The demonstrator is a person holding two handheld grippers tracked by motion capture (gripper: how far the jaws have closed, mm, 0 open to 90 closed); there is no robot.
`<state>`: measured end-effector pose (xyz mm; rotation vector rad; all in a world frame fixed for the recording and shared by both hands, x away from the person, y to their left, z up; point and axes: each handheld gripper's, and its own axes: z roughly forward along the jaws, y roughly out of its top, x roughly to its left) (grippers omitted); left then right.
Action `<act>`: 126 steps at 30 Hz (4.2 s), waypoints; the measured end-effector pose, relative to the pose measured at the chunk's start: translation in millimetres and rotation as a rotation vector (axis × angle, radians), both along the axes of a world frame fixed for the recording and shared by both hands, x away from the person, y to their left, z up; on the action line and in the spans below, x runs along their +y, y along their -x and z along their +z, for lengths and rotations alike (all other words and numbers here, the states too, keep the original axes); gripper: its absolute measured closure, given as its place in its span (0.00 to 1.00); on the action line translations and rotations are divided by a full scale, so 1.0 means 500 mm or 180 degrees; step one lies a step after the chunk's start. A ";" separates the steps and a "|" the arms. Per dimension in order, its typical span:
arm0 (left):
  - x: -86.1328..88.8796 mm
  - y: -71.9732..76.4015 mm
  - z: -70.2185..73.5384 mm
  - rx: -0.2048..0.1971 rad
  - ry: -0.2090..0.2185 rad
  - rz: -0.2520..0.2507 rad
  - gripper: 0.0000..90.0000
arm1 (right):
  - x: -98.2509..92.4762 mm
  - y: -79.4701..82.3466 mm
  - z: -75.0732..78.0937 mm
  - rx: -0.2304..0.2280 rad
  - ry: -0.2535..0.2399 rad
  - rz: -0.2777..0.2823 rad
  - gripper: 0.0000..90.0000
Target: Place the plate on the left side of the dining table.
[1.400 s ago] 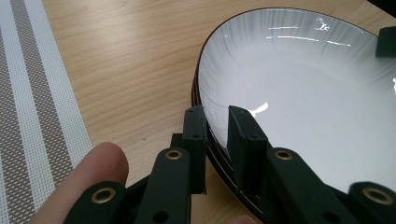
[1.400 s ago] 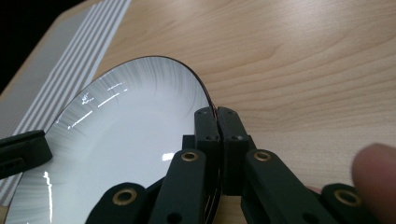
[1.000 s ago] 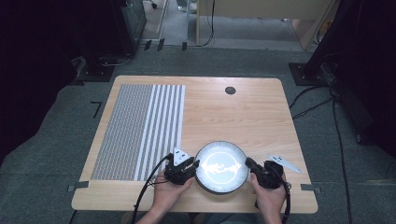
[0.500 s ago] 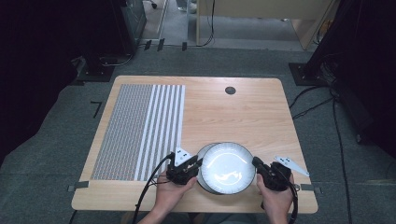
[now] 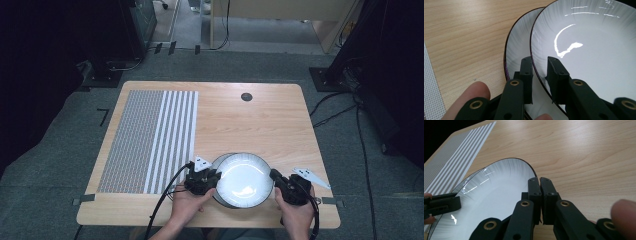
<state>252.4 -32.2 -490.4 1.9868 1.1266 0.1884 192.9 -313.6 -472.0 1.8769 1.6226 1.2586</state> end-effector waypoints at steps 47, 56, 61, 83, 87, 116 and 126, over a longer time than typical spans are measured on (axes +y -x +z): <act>0.012 -0.007 0.006 0.0123 0.0240 -0.0079 0.84 | -0.019 -0.007 -0.044 0.0473 -0.1316 -0.0206 0.93; 0.020 -0.010 0.025 0.0132 0.0417 -0.0192 0.77 | -0.028 -0.004 -0.040 0.0398 -0.1552 -0.0152 0.93; 0.026 -0.011 0.029 0.0166 0.0473 -0.0223 0.78 | -0.024 -0.004 -0.039 0.0377 -0.1583 -0.0126 0.93; 0.089 -0.027 0.060 0.0188 0.0500 -0.0043 0.82 | 0.038 -0.032 0.000 0.0338 -0.1425 -0.0002 0.93; 0.105 -0.031 0.065 0.0178 0.0490 0.0016 0.82 | 0.053 -0.042 0.004 0.0337 -0.1418 0.0024 0.93; 0.271 -0.066 0.105 0.0093 0.0502 0.0470 0.83 | 0.220 -0.143 0.044 0.0373 -0.1335 0.0330 0.93; 0.333 -0.076 0.119 0.0057 0.0491 0.0633 0.83 | 0.283 -0.179 0.056 0.0387 -0.1341 0.0455 0.93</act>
